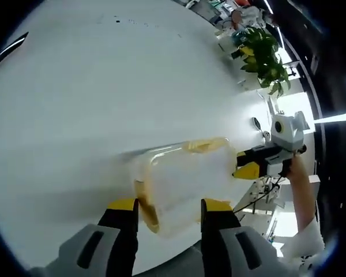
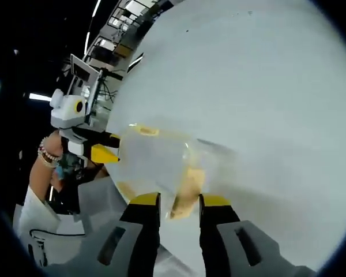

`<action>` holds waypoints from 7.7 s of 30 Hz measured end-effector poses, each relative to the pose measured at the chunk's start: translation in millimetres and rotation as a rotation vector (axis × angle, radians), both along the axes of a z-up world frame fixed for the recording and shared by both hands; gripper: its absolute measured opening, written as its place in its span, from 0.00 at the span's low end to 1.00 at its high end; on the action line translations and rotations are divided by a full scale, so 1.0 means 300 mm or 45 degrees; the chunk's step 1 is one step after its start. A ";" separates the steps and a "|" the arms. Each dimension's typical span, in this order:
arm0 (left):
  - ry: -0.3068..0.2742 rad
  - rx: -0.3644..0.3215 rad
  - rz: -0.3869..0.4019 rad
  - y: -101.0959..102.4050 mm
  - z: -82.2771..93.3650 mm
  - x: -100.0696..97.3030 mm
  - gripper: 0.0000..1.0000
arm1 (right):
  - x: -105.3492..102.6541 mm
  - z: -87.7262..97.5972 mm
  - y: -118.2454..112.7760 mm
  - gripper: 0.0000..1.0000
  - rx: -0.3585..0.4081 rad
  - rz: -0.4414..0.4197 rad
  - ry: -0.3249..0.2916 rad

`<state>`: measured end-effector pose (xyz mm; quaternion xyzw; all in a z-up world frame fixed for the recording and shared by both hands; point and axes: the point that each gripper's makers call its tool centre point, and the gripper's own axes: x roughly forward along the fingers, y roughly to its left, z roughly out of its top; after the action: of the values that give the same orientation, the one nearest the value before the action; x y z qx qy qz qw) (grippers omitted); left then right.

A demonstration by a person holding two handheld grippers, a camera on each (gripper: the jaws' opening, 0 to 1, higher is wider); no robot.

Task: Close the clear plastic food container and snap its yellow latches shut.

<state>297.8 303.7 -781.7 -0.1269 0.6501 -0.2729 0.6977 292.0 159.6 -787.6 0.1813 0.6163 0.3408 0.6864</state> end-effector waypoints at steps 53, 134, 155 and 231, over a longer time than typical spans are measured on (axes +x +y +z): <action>0.031 0.084 0.083 0.053 0.004 0.016 0.09 | 0.054 0.023 -0.022 0.46 -0.517 0.365 -0.349; -1.135 -0.094 -0.742 -0.231 0.129 -0.004 0.14 | 0.042 0.142 0.254 0.17 -0.184 0.933 -0.908; -1.289 -0.055 -1.005 -0.265 0.079 -0.058 0.08 | 0.107 0.090 0.303 0.16 -0.145 0.945 -0.886; -1.597 0.216 -1.417 -0.269 0.017 -0.132 0.18 | 0.103 0.006 0.281 0.36 -0.180 1.247 -0.435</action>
<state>258.3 223.1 -776.7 0.4400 0.1280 -0.5471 0.7005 323.0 244.0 -785.9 -0.2331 0.5296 0.6041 0.5479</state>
